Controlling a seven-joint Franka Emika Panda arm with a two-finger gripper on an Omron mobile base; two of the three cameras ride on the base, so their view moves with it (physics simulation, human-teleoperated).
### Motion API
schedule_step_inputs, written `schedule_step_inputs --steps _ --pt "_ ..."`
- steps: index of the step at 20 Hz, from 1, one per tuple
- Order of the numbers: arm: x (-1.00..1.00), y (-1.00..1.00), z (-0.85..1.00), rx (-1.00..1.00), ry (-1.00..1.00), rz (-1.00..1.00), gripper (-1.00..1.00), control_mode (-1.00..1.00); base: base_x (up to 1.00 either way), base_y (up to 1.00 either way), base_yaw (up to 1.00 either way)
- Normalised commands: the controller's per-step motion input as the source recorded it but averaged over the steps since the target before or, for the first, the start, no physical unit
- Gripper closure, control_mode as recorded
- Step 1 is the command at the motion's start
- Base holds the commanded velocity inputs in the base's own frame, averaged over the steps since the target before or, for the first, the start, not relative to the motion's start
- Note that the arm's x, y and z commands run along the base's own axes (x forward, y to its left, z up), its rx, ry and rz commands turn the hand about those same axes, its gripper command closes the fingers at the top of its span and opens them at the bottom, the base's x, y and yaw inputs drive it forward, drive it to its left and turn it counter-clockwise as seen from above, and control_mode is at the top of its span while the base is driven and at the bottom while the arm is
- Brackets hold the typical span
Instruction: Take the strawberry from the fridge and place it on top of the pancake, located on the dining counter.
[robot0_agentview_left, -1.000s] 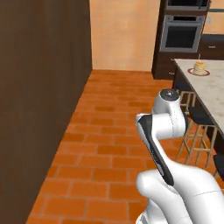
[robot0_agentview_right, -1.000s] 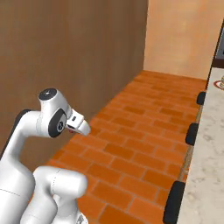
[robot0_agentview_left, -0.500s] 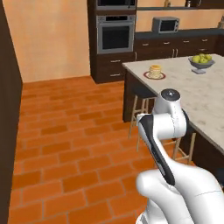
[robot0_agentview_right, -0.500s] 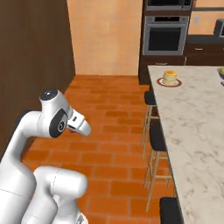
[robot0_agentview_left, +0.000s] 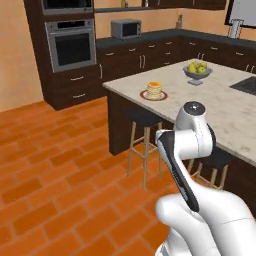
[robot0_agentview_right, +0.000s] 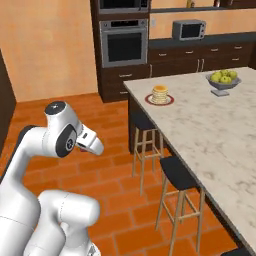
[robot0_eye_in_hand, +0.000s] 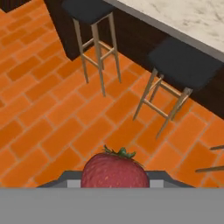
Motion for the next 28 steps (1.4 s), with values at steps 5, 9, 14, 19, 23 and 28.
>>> schedule_step_inputs --steps 5,9,14,19,23,28 --pt "0.0 0.0 0.0 0.0 0.0 0.0 1.0 1.0 0.81 0.75 -0.57" --pt "0.0 0.0 0.0 0.0 0.0 0.0 1.0 1.0 0.74 0.85 -0.56" --pt "0.0 0.0 0.0 0.0 0.0 0.0 1.0 1.0 0.68 0.72 -0.58" --pt "0.0 0.0 0.0 0.0 0.0 0.0 1.0 1.0 0.67 0.46 -0.56" --pt "0.0 0.0 0.0 0.0 0.0 0.0 1.0 1.0 0.65 0.14 -0.55" --pt "0.0 0.0 0.0 0.0 0.0 0.0 1.0 1.0 0.66 0.52 -0.49"
